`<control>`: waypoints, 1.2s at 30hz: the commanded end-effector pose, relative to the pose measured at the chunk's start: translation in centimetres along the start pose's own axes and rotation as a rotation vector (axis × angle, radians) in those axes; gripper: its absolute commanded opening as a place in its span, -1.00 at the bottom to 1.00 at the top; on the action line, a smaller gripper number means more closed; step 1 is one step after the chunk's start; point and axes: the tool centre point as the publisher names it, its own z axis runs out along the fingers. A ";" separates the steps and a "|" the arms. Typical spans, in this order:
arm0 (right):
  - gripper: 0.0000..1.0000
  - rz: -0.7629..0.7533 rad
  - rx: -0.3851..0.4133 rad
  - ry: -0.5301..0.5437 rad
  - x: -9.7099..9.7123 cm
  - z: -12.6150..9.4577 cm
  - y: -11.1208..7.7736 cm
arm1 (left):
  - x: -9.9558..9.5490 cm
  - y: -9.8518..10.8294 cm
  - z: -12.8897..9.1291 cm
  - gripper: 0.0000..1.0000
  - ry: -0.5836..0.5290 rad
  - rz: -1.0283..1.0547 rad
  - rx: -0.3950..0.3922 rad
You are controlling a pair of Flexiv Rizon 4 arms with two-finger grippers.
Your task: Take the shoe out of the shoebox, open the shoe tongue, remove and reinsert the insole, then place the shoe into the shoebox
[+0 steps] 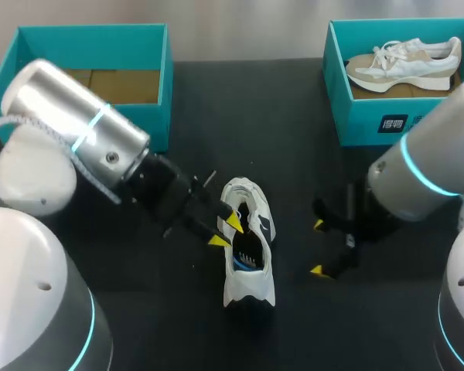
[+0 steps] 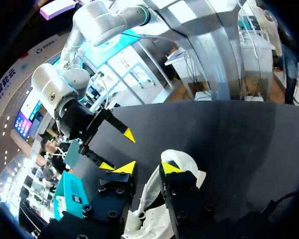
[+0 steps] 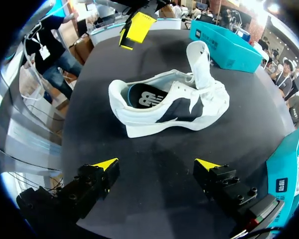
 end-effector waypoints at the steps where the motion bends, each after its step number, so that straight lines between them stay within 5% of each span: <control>1: 1.00 -0.005 -0.031 0.006 0.0 -4.7 -2.7 | -0.9 -0.1 -1.5 -0.45 0.189 0.025 0.003; 9: 1.00 -0.024 -0.058 0.034 -0.3 -5.0 -3.4 | -1.5 0.0 -2.0 -0.46 0.347 0.089 0.028; 21: 1.00 -0.024 -0.058 0.034 -0.3 -5.0 -3.4 | -3.4 0.5 -3.5 -0.55 0.496 0.202 -0.069; 30: 1.00 0.017 -0.047 0.052 -0.3 -8.0 -7.2 | -3.4 0.2 -4.2 -0.59 0.661 0.261 -0.069; 32: 1.00 0.020 -0.054 0.057 -0.3 -8.3 -7.5 | -3.4 0.2 -4.4 -0.65 0.683 0.265 -0.074; 33: 1.00 0.051 -0.030 0.058 -0.3 -8.3 -7.8 | -3.4 0.1 -4.5 -0.95 0.700 0.270 -0.083; 36: 1.00 0.051 -0.030 0.058 -0.3 -8.3 -7.8 | -3.0 0.3 -5.0 -1.00 0.788 0.265 -0.090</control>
